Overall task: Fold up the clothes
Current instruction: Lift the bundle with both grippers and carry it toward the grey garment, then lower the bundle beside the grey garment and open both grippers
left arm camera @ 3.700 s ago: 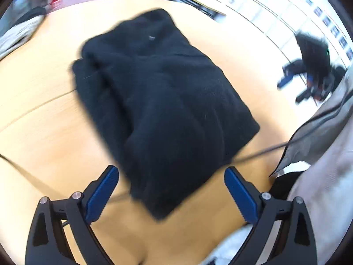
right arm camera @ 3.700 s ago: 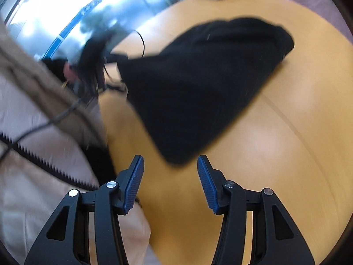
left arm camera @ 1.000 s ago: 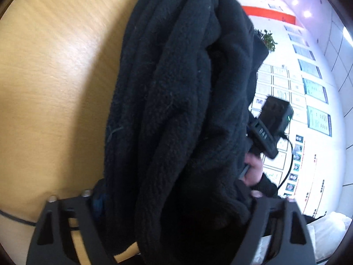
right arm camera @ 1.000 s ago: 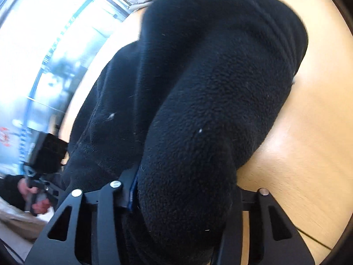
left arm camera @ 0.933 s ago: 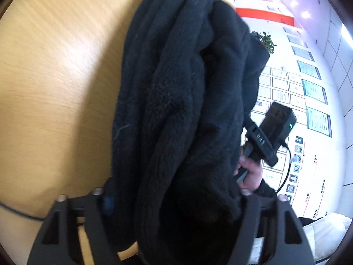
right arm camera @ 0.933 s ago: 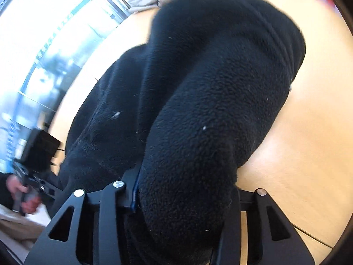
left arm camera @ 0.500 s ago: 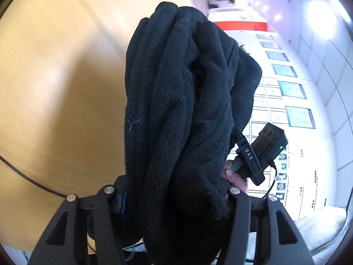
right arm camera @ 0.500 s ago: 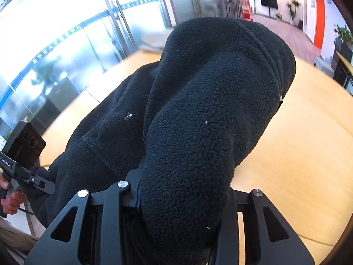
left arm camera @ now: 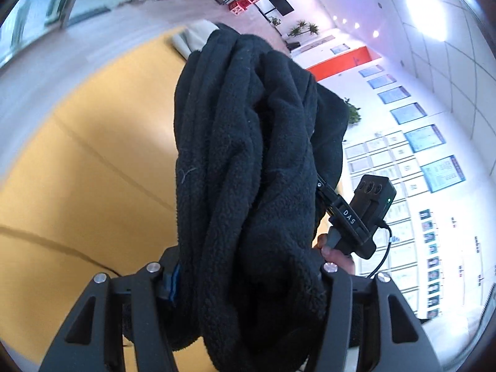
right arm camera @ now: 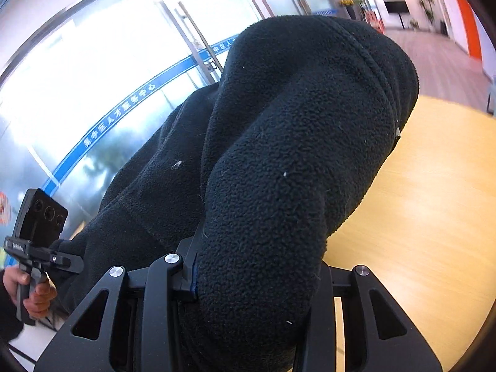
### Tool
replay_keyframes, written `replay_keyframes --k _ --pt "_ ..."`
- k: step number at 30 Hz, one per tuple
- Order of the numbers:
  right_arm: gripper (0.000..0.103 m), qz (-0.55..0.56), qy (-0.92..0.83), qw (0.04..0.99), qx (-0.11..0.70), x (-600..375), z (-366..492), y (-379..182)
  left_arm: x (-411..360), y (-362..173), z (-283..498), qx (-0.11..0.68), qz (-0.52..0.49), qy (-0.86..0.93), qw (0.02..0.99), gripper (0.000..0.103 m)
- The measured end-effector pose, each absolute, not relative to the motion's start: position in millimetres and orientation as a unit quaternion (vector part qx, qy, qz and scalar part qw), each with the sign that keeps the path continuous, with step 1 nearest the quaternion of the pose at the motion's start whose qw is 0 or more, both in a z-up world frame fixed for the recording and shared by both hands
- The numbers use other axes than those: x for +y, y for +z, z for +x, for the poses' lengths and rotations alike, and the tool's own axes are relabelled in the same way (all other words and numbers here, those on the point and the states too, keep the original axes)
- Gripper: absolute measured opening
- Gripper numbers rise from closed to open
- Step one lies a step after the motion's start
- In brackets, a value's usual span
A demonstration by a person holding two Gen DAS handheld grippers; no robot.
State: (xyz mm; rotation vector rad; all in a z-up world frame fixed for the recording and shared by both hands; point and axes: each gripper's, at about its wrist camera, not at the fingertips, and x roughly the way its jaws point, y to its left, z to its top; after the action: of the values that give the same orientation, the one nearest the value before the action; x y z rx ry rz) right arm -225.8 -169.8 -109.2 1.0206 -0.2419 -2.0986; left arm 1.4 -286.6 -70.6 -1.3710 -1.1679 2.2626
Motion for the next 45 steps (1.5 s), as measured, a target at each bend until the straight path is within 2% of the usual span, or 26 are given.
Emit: replay_keyframes --k 4,7,9,12,15,17,21,23,25,31,35,37,39,43,45 --pt "0.035 0.431 -0.821 0.359 -0.104 -153 -272 -166 -374 -121 -78 -0.389 -0.5 0.764 0.126 0.059" --pt "0.035 0.472 -0.816 0.325 -0.077 -121 -290 -211 -453 -155 -143 -0.381 -0.53 0.747 0.128 0.059" --pt "0.034 0.505 -0.808 0.299 -0.054 -129 -314 -245 -456 -179 -170 -0.372 -0.547 0.739 0.13 0.06" --pt "0.036 0.513 -0.808 0.282 -0.057 -115 -329 -261 -445 -186 -187 -0.379 -0.537 0.739 0.147 0.059" --pt "0.036 0.511 -0.815 0.268 -0.056 -101 -335 -259 -432 -194 -180 -0.359 -0.541 0.744 0.159 0.06" --pt "0.036 0.514 -0.816 0.259 -0.055 -91 -337 -258 -422 -188 -205 -0.356 -0.544 0.743 0.163 0.06" --pt "0.037 0.522 -0.813 0.253 -0.053 -79 -340 -258 -459 -211 -203 -0.356 -0.546 0.741 0.164 0.06" --pt "0.037 0.525 -0.81 0.256 -0.049 -75 -342 -258 -488 -233 -177 -0.35 -0.548 0.74 0.172 0.06" --pt "0.039 0.527 -0.808 0.261 -0.049 -69 -343 -259 -479 -250 -198 -0.343 -0.548 0.741 0.18 0.06" --pt "0.042 0.528 -0.802 0.275 -0.042 -66 -349 -261 -492 -248 -187 -0.339 -0.55 0.74 0.186 0.062" --pt "0.052 0.53 -0.799 0.279 -0.06 -60 -354 -264 -493 -245 -190 -0.327 -0.558 0.74 0.183 0.074" --pt "0.062 0.529 -0.799 0.279 -0.064 -55 -355 -262 -495 -243 -188 -0.315 -0.563 0.744 0.174 0.078" --pt "0.067 0.528 -0.799 0.28 -0.061 -50 -354 -257 -499 -239 -182 -0.298 -0.567 0.751 0.161 0.087" --pt "0.071 0.517 -0.805 0.289 -0.023 -38 -337 -227 -511 -212 -154 -0.252 -0.569 0.774 0.117 0.087" --pt "0.077 0.497 -0.817 0.291 0.012 -28 -319 -203 -512 -187 -131 -0.219 -0.563 0.791 0.094 0.087"
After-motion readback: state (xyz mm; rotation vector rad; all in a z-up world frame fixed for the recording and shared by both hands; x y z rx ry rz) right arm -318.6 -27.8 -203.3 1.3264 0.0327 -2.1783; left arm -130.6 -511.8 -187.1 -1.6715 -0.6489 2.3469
